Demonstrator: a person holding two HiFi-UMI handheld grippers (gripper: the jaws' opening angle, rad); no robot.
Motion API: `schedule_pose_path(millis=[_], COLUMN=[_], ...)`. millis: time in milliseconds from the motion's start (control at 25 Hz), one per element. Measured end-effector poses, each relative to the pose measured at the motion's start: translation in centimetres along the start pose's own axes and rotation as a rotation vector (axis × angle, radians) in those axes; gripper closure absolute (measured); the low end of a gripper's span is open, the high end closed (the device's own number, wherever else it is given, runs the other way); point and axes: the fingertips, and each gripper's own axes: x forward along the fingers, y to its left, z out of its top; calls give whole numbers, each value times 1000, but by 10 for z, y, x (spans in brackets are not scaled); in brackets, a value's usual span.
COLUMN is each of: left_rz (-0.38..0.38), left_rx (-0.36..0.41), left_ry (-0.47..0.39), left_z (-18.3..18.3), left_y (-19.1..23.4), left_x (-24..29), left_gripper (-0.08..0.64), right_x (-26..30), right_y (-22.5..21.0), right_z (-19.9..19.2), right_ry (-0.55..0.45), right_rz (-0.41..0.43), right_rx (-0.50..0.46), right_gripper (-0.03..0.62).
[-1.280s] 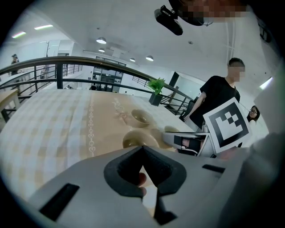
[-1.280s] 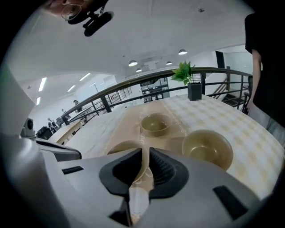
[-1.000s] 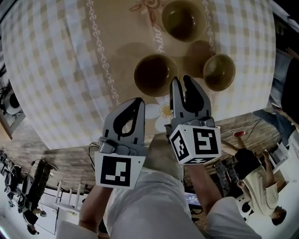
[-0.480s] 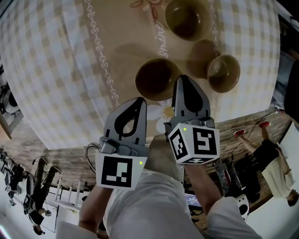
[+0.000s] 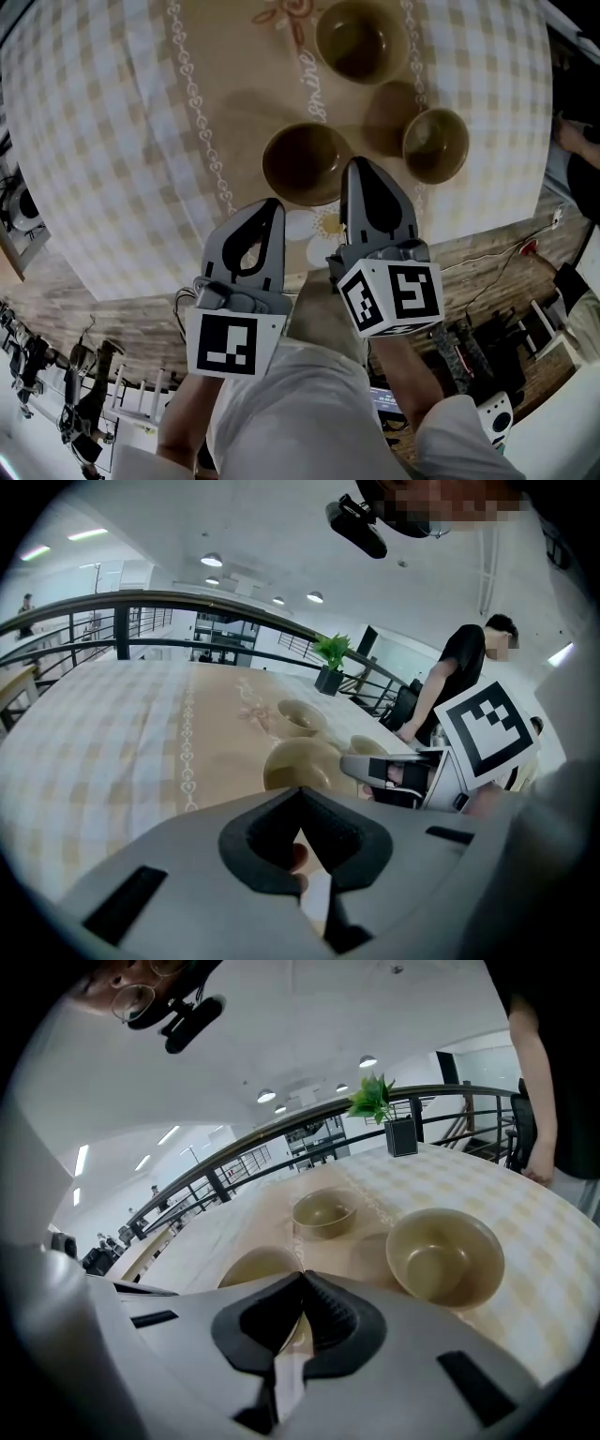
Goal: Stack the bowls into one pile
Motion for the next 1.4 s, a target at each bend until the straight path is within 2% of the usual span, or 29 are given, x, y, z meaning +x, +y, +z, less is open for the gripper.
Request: schedule_pose_path(millis=[560, 1000, 1400], left_rz=[-12, -45, -49], left_rx=[52, 67, 71], left_ry=[-50, -111, -131], left_z=[24, 43, 45], left_y=[-48, -109, -132], left_x=[-9, 5, 24], left_gripper=[541, 541, 541], right_x=[-51, -84, -87], right_y=[-29, -89, -128], right_z=[41, 66, 72], right_ry=[-102, -141, -156], right_rz=[-12, -76, -119], right_rx=[-8, -20, -24], right_gripper=[554, 554, 554])
